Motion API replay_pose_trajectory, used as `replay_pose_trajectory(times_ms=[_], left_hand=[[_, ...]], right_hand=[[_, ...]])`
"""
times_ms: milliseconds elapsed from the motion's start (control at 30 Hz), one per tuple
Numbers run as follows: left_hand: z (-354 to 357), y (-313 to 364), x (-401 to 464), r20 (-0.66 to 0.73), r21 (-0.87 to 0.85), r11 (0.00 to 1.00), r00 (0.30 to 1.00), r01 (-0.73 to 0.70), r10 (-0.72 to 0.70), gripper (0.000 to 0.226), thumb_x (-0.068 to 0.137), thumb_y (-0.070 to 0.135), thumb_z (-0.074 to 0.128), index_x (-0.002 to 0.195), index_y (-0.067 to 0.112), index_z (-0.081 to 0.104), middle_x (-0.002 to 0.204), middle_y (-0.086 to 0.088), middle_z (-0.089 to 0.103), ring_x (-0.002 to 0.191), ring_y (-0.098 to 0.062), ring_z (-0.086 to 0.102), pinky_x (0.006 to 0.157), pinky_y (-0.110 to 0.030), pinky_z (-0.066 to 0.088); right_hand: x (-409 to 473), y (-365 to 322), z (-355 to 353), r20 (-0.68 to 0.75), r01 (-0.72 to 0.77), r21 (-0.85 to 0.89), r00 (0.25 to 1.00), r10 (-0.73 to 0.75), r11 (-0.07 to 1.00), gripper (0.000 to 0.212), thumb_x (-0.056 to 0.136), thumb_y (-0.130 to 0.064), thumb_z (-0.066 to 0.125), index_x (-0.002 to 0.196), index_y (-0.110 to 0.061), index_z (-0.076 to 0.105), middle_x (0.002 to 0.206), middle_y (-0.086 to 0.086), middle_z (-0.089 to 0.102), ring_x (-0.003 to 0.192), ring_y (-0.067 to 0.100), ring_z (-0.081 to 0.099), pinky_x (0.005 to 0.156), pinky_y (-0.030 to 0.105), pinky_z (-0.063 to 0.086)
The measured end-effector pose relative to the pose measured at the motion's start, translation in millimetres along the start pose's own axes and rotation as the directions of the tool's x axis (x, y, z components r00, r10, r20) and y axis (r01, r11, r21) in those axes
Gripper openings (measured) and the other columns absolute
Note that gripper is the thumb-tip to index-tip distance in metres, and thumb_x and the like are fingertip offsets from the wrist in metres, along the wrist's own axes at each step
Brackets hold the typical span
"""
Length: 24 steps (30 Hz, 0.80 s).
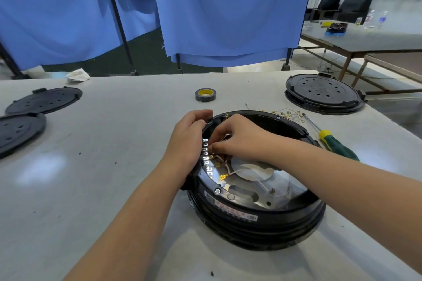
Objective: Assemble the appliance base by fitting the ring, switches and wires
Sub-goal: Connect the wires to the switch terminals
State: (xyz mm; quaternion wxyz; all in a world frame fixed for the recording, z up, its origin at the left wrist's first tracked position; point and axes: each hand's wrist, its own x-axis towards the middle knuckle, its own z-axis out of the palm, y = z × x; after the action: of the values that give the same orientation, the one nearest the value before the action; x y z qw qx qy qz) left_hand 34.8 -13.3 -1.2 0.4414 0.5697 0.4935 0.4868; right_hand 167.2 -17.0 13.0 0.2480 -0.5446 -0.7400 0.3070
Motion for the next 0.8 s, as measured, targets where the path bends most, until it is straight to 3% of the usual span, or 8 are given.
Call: replay_pose_trajectory(times_ms=[167, 300, 400, 533, 633, 800], left_hand=[[0, 2, 0, 0.008, 0.006, 1.000, 1.000, 0.006, -0.006, 0.035, 0.095, 0.005, 0.037, 0.108, 0.024, 0.064, 0.112, 0.008, 0.065, 0.106, -0.009, 0.061, 0.088, -0.023, 0.050], [-2, 2, 0, 0.001, 0.037, 0.999, 1.000, -0.007, 0.007, 0.036, 0.094, 0.002, 0.039, 0.112, 0.018, 0.066, 0.111, 0.005, 0.066, 0.101, -0.009, 0.063, 0.083, -0.020, 0.051], [-3, 2, 1, -0.012, 0.054, 0.999, 1.000, -0.010, 0.010, 0.037, 0.091, -0.001, 0.039, 0.109, 0.018, 0.066, 0.107, 0.006, 0.067, 0.097, -0.005, 0.063, 0.075, -0.013, 0.050], [-4, 3, 5, -0.003, 0.109, 0.994, 1.000, 0.008, -0.007, 0.043, 0.085, -0.008, 0.038, 0.107, 0.018, 0.064, 0.110, 0.000, 0.067, 0.103, -0.014, 0.063, 0.088, -0.028, 0.052], [-5, 5, 6, -0.005, 0.149, 0.989, 1.000, 0.002, -0.002, 0.043, 0.083, -0.009, 0.039, 0.106, 0.019, 0.063, 0.111, -0.001, 0.066, 0.105, -0.017, 0.063, 0.094, -0.037, 0.051], [-11, -1, 1, -0.017, 0.189, 0.982, 1.000, -0.009, 0.013, 0.036, 0.090, 0.000, 0.046, 0.115, 0.020, 0.062, 0.111, 0.005, 0.066, 0.096, -0.004, 0.062, 0.077, -0.017, 0.049]], right_hand=[[4, 1, 1, 0.032, -0.011, 0.009, 0.999, 0.011, 1.000, 0.006, 0.082, -0.012, 0.069, 0.079, -0.010, 0.073, 0.076, 0.010, 0.072, 0.058, 0.007, 0.062, 0.062, 0.020, 0.053], [3, 4, 1, 0.015, -0.008, 0.011, 1.000, 0.008, 1.000, 0.006, 0.082, -0.014, 0.069, 0.078, -0.014, 0.073, 0.076, 0.008, 0.073, 0.057, 0.005, 0.062, 0.060, 0.016, 0.052], [0, 6, -1, -0.027, 0.011, 0.008, 1.000, -0.011, 1.000, 0.003, 0.080, -0.018, 0.071, 0.082, -0.018, 0.074, 0.080, -0.001, 0.073, 0.066, 0.005, 0.066, 0.067, 0.022, 0.056], [-5, 5, -4, -0.084, 0.058, -0.061, 0.994, -0.063, 0.996, 0.005, 0.077, -0.023, 0.073, 0.077, -0.027, 0.070, 0.082, -0.012, 0.066, 0.064, -0.008, 0.059, 0.068, 0.018, 0.047], [-7, 4, -7, -0.081, 0.066, -0.073, 0.994, -0.072, 0.995, 0.009, 0.075, -0.022, 0.073, 0.072, -0.029, 0.068, 0.080, -0.010, 0.055, 0.057, -0.002, 0.048, 0.062, 0.014, 0.037], [-10, 1, -10, 0.083, 0.031, -0.033, 0.996, -0.028, 0.999, 0.005, 0.077, -0.018, 0.072, 0.078, -0.023, 0.072, 0.060, -0.003, 0.052, 0.053, 0.005, 0.044, 0.058, 0.022, 0.040]])
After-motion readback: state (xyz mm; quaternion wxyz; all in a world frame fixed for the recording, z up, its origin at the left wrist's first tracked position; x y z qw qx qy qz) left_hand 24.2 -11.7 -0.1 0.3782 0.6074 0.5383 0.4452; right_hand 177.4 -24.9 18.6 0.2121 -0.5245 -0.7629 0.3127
